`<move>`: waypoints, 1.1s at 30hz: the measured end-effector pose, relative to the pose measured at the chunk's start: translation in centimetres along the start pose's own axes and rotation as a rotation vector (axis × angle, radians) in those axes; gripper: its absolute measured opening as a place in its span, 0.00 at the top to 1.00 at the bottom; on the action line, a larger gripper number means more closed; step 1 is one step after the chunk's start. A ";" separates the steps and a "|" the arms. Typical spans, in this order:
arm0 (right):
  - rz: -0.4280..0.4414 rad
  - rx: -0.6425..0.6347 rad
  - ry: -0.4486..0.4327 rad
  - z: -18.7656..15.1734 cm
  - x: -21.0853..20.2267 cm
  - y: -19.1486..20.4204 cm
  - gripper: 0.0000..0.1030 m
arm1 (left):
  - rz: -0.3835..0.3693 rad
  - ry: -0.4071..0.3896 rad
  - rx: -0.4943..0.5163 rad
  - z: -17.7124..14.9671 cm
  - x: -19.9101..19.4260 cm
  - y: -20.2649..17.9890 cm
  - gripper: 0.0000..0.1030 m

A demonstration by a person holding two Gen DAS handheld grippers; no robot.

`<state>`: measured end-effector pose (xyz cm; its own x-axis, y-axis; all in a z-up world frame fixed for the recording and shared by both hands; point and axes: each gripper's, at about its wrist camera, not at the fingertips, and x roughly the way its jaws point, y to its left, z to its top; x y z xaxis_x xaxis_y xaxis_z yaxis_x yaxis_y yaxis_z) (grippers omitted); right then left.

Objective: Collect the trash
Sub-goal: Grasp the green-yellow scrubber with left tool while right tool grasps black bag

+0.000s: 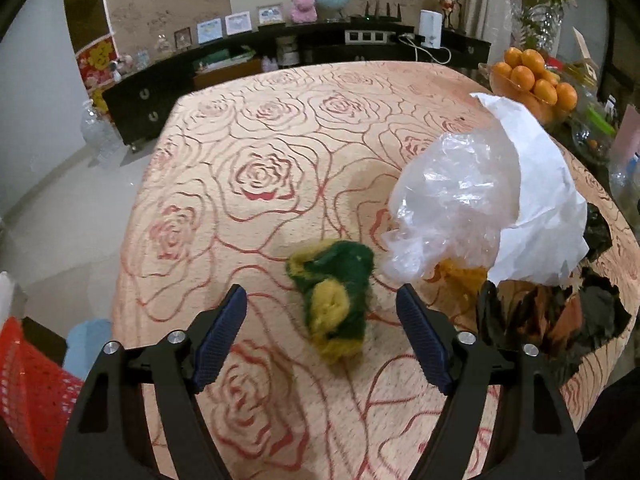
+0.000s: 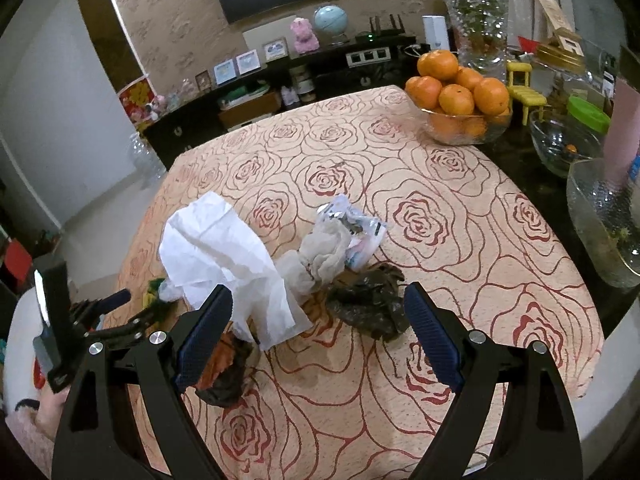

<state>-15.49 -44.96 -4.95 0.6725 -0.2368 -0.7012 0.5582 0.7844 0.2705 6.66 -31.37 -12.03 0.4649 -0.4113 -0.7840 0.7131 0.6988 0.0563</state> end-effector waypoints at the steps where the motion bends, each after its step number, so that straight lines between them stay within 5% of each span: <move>1: 0.002 -0.007 0.004 -0.1 0.1 0.1 0.18 | -0.006 0.008 0.001 0.0 0.3 -0.1 0.52; 3: 0.004 -0.020 0.013 -0.4 0.5 0.5 0.18 | -0.016 0.035 0.004 -0.1 1.1 -0.3 0.69; 6: 0.015 -0.044 0.027 -0.8 1.0 1.3 0.18 | -0.018 0.027 0.008 -0.3 1.3 -0.4 0.72; 21: 0.170 -0.266 0.053 -3.7 1.9 8.1 0.18 | 0.015 -0.087 -0.102 -0.7 -4.8 3.3 0.73; 33: 0.096 -0.367 0.139 -6.4 6.1 10.6 0.23 | 0.044 -0.167 -0.140 -0.6 -8.9 5.1 0.73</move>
<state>-8.53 -34.42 -10.57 0.6272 -0.0926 -0.7734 0.2683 0.9578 0.1029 5.80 -23.82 -5.08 0.5832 -0.4615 -0.6685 0.6157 0.7880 -0.0068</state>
